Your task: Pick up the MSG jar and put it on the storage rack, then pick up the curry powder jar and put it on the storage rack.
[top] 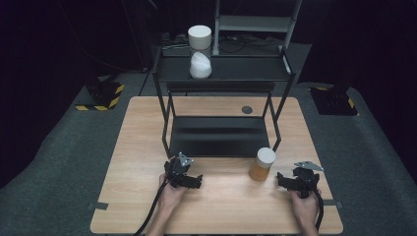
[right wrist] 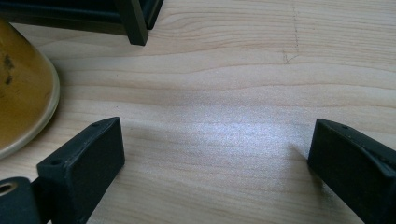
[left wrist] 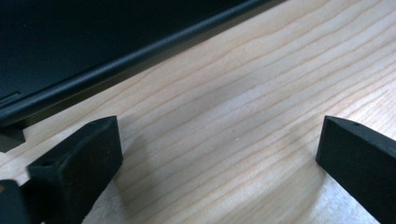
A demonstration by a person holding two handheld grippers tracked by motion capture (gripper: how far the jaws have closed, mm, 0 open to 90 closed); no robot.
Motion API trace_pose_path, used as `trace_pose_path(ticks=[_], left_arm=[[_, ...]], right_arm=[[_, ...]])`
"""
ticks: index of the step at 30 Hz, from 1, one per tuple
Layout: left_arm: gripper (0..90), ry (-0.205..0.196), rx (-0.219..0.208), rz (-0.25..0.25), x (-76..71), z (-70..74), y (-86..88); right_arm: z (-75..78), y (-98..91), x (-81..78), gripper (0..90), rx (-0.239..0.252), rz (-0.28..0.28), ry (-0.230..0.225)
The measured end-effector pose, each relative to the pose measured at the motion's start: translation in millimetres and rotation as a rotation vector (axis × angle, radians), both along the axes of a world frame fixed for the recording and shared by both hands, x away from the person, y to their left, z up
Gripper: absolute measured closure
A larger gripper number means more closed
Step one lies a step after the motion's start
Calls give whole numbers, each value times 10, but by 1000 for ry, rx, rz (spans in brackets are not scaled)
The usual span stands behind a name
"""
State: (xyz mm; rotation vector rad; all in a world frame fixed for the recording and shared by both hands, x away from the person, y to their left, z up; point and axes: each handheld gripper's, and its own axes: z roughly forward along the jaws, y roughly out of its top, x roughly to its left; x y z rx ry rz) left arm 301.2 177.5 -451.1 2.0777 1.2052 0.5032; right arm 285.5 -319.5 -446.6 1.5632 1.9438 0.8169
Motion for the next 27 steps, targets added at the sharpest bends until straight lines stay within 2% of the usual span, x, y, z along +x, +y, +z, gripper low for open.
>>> trace_pose_path(ticks=[22,27], left_arm=[[5,-2,4,4,-9,1,-11],[5,-2,4,3,-8,2,-10]], right_arm=[[-3,-5,-2,41,-1,6,-4],[0,16,0,28,1,-9,1]])
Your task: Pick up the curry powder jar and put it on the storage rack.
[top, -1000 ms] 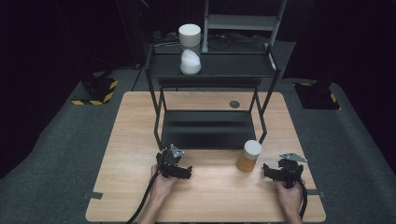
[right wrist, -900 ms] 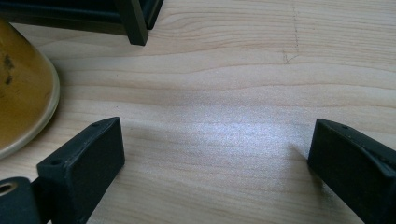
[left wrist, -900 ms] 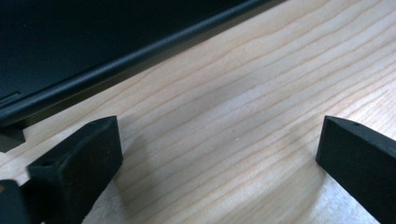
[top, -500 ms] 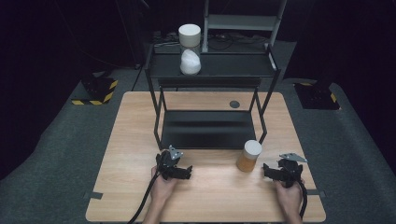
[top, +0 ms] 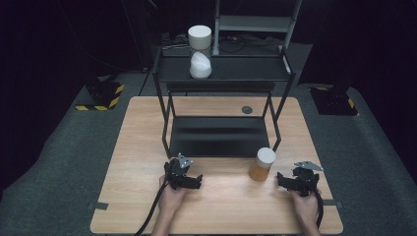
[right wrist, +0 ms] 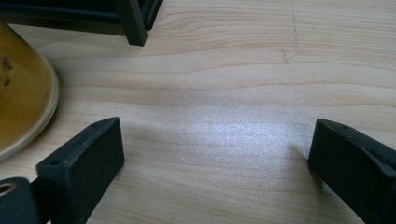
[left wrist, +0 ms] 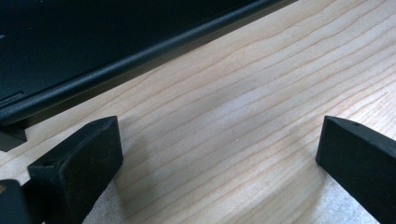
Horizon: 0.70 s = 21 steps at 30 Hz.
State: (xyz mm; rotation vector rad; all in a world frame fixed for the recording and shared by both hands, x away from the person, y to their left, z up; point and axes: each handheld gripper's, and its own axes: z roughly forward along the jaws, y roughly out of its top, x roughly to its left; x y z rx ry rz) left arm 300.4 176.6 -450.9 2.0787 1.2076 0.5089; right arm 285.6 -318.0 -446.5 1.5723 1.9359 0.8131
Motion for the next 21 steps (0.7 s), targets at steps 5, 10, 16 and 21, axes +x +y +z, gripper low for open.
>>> trace_pose_path(ticks=[5,10,16,21], left_arm=[[5,0,1,-1,1,0,0],[5,0,0,0,1,0,0],[5,0,-1,1,0,0,0],[5,0,-1,1,0,-1,0]], right_arm=[[2,-18,6,23,-1,12,2],[40,-76,42,22,-5,48,21],[99,-151,41,13,2,100,39],[179,-228,31,12,15,166,58]])
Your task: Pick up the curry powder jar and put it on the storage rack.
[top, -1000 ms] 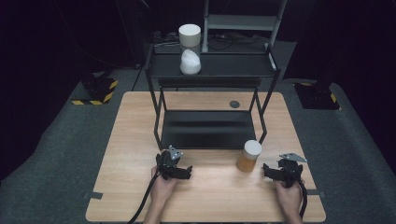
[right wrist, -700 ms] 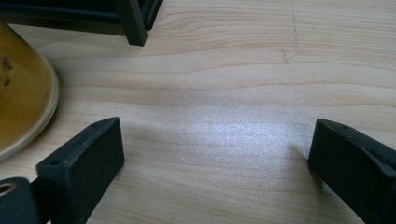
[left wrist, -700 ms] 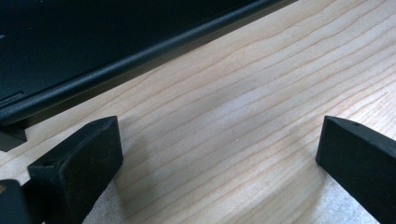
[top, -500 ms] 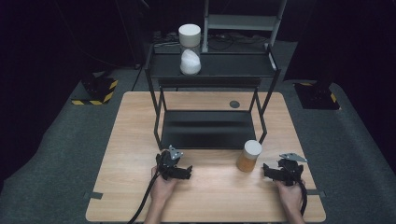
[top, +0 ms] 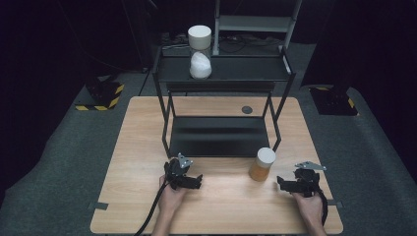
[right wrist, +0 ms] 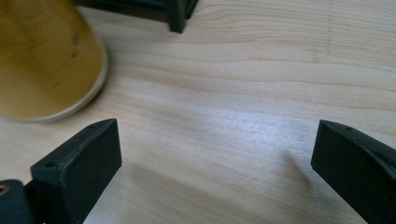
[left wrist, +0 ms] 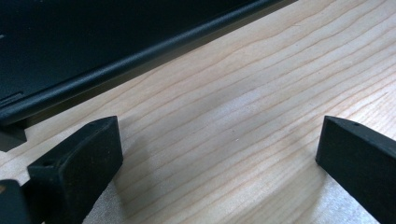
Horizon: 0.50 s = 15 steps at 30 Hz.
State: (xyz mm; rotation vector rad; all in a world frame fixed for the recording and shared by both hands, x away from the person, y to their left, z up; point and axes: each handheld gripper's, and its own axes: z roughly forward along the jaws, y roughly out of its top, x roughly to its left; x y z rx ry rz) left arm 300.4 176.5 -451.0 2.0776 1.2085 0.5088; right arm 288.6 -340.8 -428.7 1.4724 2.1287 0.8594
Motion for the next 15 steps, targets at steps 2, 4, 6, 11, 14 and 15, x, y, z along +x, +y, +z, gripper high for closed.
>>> trace_pose_path(ticks=[2,4,6,11,14,15], left_arm=[[5,0,0,0,0,0,0],[5,0,0,0,0,0,0],[5,0,0,0,0,0,0],[5,0,1,-1,2,1,2],[5,0,1,-1,2,0,1],[5,0,0,-1,2,0,2]], right_arm=[[33,-23,0,13,2,29,5],[72,-25,-6,13,-4,54,9],[106,-32,3,17,-7,82,17],[187,-3,10,28,-28,141,24],[222,-2,23,28,-20,163,24],[237,-4,32,28,-14,171,27]])
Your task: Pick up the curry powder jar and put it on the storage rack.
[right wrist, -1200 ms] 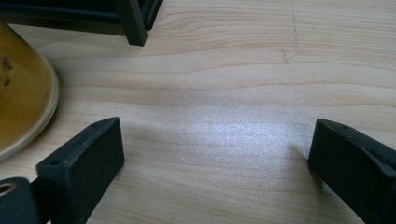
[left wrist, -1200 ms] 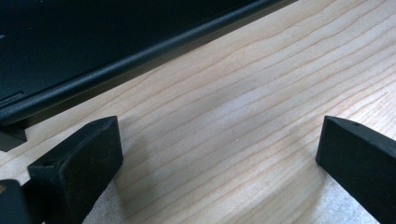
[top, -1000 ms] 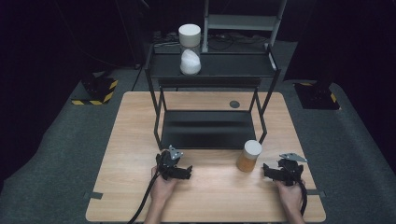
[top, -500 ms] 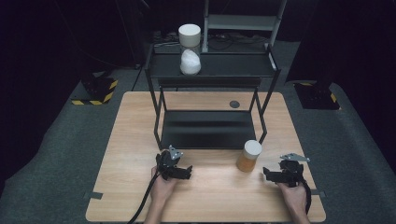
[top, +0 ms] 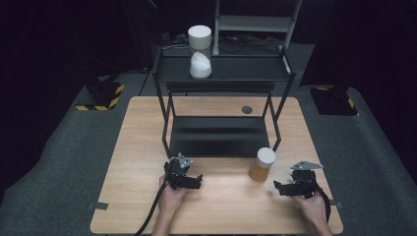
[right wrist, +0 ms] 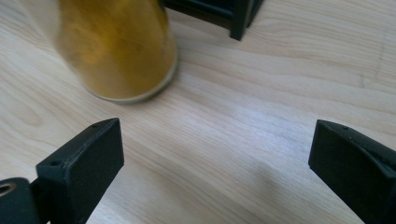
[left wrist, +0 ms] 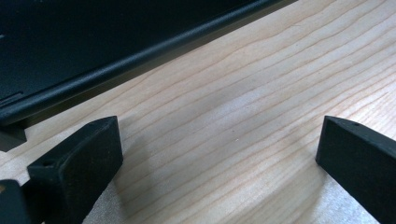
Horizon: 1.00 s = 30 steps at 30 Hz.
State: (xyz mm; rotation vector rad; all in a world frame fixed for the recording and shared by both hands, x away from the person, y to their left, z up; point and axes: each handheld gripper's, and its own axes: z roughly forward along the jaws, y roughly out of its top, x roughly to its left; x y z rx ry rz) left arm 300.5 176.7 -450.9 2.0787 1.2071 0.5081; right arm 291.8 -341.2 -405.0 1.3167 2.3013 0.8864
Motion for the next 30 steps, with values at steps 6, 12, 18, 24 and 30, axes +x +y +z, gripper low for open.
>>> trace_pose_path(ticks=[6,12,18,24,30], left_arm=[[4,0,0,0,1,0,0],[4,1,0,0,2,1,1],[4,0,0,-1,2,1,2],[4,0,1,-1,2,1,2],[5,1,-1,1,0,0,1]], right_arm=[[85,64,39,26,1,38,-9],[203,154,159,25,-22,85,11],[297,236,254,31,-35,124,25],[390,323,338,42,-35,146,25],[499,454,429,55,-66,169,31]])
